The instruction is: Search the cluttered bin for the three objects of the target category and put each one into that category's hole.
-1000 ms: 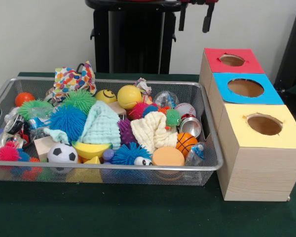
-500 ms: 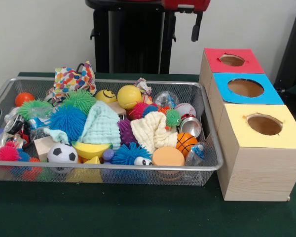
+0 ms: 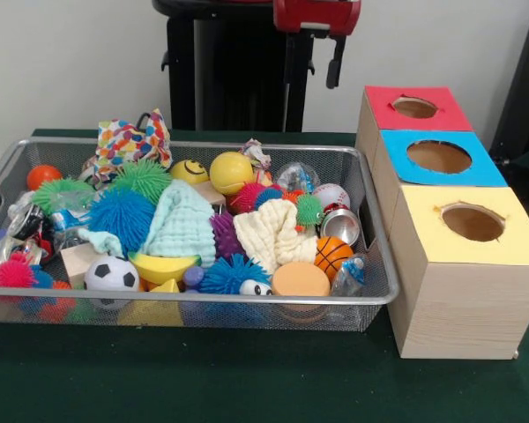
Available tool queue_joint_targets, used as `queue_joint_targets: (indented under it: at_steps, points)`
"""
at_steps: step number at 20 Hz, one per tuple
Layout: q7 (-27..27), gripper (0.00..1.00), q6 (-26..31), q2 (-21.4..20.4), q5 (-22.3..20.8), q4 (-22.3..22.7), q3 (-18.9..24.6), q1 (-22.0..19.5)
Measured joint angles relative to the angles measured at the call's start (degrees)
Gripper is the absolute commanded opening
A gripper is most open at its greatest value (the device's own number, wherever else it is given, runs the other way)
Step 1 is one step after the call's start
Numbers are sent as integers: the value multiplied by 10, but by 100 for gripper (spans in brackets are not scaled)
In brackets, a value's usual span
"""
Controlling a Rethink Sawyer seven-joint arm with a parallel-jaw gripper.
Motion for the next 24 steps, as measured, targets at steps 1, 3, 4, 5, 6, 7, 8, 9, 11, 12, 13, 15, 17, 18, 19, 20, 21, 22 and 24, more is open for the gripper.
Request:
queue_joint_targets:
  at_steps: [1,3,4,5,6,7,8,9,11,12,13,15,17,18,19,20,21,22,24]
  points:
    - [0,100,-2,2,0,0,0,-1]
    - [0,100,-11,8,0,0,0,-2]
    - [0,100,-16,10,0,0,0,-2]
    - [0,100,-18,12,0,0,0,-2]
    - [0,100,-22,14,0,0,0,-2]
    - [0,100,-23,16,0,0,0,-2]
    - [0,100,-26,19,0,0,0,-2]
    - [0,100,-27,20,0,0,0,-2]
    - [0,100,-30,24,0,0,0,-2]
    - [0,100,-33,27,0,0,0,-2]
    - [0,100,-35,30,0,0,0,-2]
    - [0,100,-40,34,0,0,0,-1]
    - [0,100,-45,39,0,0,0,0]
    - [0,100,-47,41,0,0,0,1]
    - [0,100,-49,43,0,0,0,2]
    - [0,100,-50,46,0,0,0,3]
    - [0,100,-52,48,0,0,0,5]
    - [0,100,-54,51,0,-1,1,8]
    - [0,100,-57,56,0,-3,1,13]
